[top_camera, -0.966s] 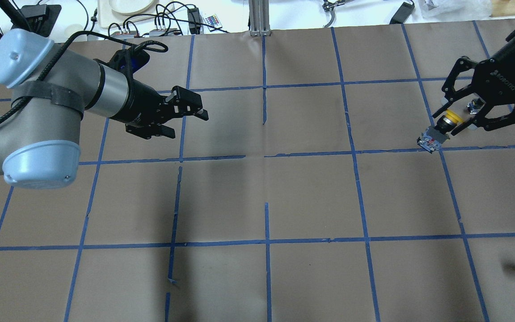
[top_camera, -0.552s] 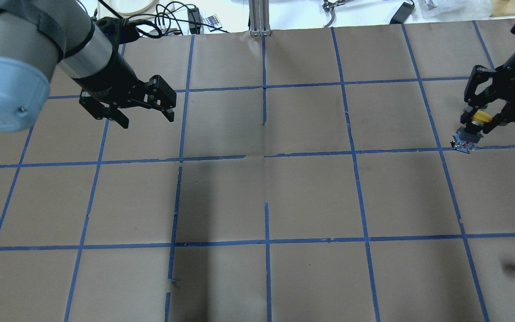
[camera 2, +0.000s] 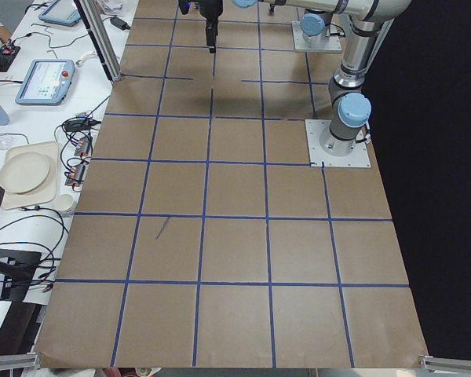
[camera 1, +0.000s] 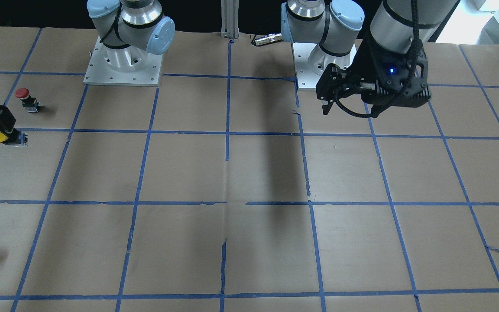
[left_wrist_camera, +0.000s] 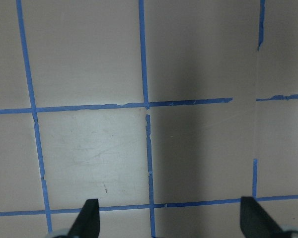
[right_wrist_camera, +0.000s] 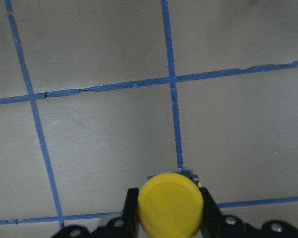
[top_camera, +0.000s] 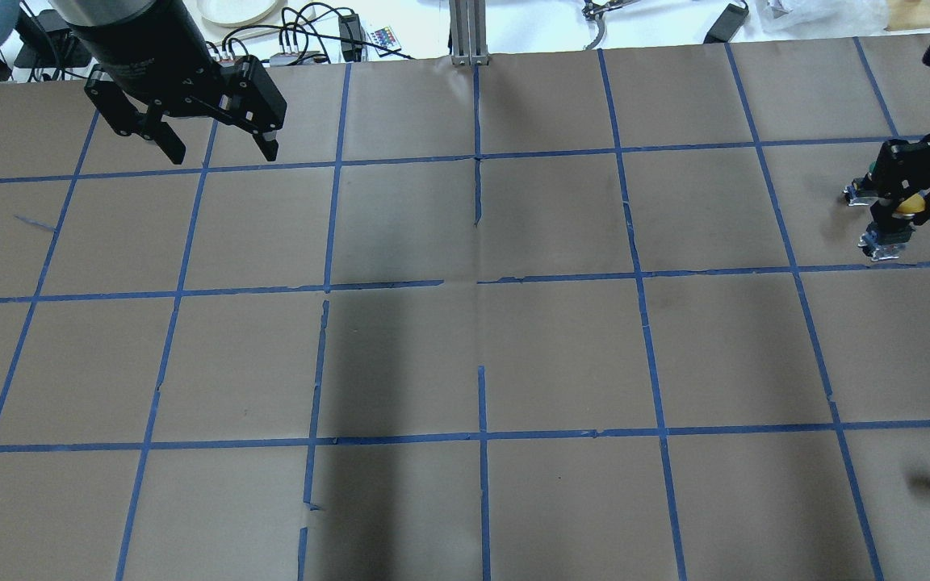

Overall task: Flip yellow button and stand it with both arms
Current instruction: 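Carry the button with the right gripper beside the green button while the left arm retracts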

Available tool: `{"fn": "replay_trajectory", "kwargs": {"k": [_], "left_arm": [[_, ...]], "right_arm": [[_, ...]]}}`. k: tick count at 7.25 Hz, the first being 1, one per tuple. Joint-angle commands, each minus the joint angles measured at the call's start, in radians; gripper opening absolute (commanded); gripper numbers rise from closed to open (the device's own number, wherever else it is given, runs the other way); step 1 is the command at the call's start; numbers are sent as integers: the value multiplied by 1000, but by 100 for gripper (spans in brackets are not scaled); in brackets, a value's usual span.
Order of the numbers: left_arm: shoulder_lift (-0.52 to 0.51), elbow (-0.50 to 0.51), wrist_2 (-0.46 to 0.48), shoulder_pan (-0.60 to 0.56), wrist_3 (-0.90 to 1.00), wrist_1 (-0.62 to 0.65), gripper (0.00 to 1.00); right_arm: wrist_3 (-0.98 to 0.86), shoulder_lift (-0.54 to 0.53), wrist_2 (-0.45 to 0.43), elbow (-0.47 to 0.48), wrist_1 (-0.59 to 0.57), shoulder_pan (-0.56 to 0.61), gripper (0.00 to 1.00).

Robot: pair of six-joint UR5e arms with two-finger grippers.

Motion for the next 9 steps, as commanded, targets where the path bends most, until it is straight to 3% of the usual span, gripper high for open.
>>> {"fn": "replay_trajectory", "kwargs": {"k": [1, 3, 4, 9], "left_arm": [[3, 16, 36, -1, 7, 4, 100], [-18, 19, 30, 8, 7, 8, 100], [-12, 19, 28, 8, 7, 6, 100], [-20, 62, 4, 10, 5, 4, 100]], "right_arm": [[-197, 5, 10, 100, -183, -102, 2], [-219, 14, 24, 193, -364, -164, 2], [-219, 51, 73, 205, -432, -182, 2], [-87, 140, 87, 228, -501, -216, 3]]}}
